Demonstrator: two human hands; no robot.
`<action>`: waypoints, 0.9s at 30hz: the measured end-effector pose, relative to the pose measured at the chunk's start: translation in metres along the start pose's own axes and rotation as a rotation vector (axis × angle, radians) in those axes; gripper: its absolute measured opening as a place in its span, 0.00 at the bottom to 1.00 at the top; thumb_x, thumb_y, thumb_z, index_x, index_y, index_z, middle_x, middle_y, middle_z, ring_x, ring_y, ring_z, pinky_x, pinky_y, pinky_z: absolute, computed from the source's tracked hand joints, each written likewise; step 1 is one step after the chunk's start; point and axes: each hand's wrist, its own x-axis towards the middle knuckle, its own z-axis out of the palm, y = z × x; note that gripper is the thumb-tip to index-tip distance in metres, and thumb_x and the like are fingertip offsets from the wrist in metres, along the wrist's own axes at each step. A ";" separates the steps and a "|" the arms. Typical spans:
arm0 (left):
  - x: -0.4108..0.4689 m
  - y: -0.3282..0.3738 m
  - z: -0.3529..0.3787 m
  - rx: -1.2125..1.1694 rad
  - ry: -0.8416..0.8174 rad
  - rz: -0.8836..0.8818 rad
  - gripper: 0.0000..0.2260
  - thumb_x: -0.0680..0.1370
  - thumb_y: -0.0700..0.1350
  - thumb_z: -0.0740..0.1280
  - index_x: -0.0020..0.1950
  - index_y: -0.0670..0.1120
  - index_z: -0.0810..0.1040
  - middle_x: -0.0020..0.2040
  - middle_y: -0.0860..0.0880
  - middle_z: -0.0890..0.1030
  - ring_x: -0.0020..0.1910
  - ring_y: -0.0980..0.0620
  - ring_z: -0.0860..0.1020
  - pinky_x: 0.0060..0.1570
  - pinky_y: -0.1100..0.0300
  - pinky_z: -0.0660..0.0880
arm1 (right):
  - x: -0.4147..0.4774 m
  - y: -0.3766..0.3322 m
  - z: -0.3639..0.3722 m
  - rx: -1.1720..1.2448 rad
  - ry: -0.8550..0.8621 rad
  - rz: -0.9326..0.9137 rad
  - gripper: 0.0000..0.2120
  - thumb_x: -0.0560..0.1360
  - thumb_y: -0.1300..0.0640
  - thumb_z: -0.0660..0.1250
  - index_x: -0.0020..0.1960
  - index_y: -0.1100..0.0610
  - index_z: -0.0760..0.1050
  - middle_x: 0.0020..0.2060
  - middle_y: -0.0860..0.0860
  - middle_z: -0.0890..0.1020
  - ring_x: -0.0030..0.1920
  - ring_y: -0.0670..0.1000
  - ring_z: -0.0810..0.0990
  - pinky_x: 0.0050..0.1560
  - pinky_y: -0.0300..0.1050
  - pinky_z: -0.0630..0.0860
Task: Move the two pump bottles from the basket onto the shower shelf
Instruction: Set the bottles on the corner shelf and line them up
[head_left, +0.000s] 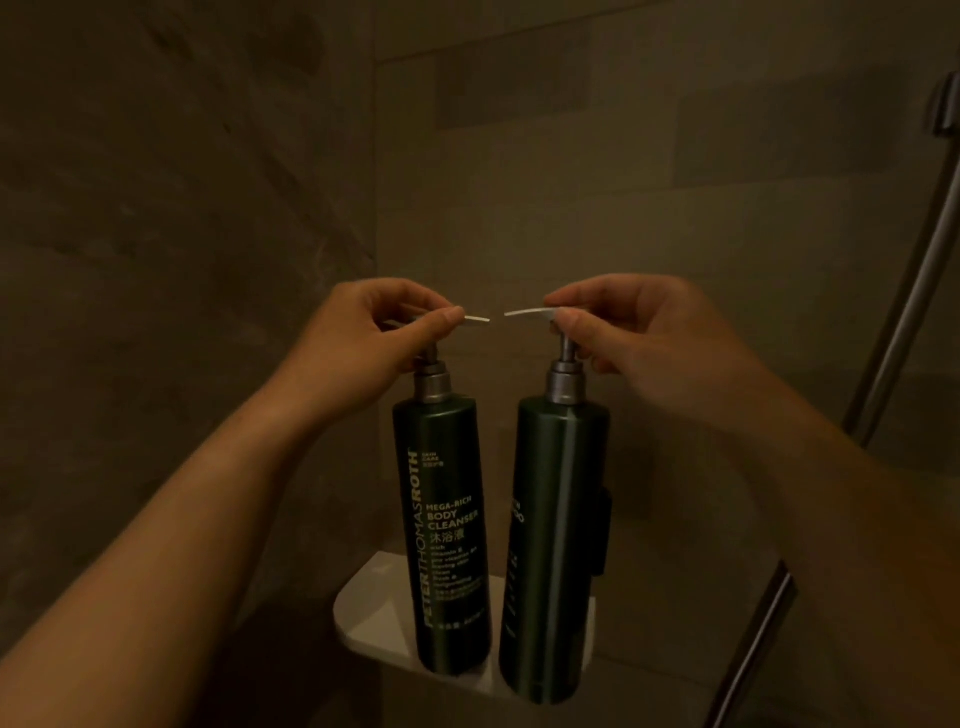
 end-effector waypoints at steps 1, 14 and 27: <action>0.002 -0.002 0.001 0.005 -0.004 -0.005 0.04 0.71 0.51 0.69 0.43 0.53 0.81 0.43 0.49 0.82 0.38 0.62 0.79 0.32 0.72 0.74 | 0.003 0.001 -0.001 0.003 -0.005 -0.005 0.05 0.72 0.55 0.68 0.41 0.45 0.79 0.42 0.49 0.83 0.41 0.44 0.80 0.34 0.32 0.73; 0.005 -0.027 0.019 0.120 -0.004 -0.065 0.08 0.68 0.55 0.70 0.43 0.54 0.81 0.44 0.52 0.82 0.44 0.55 0.80 0.45 0.54 0.79 | 0.012 0.033 0.011 0.013 -0.021 0.002 0.05 0.72 0.59 0.69 0.42 0.48 0.79 0.37 0.48 0.80 0.35 0.43 0.77 0.34 0.30 0.73; -0.009 -0.042 0.032 0.006 0.065 -0.048 0.14 0.69 0.51 0.71 0.54 0.57 0.77 0.51 0.54 0.79 0.46 0.55 0.81 0.44 0.59 0.79 | 0.010 0.046 0.015 0.023 0.018 0.036 0.05 0.72 0.60 0.68 0.44 0.50 0.78 0.37 0.50 0.80 0.37 0.46 0.76 0.35 0.31 0.73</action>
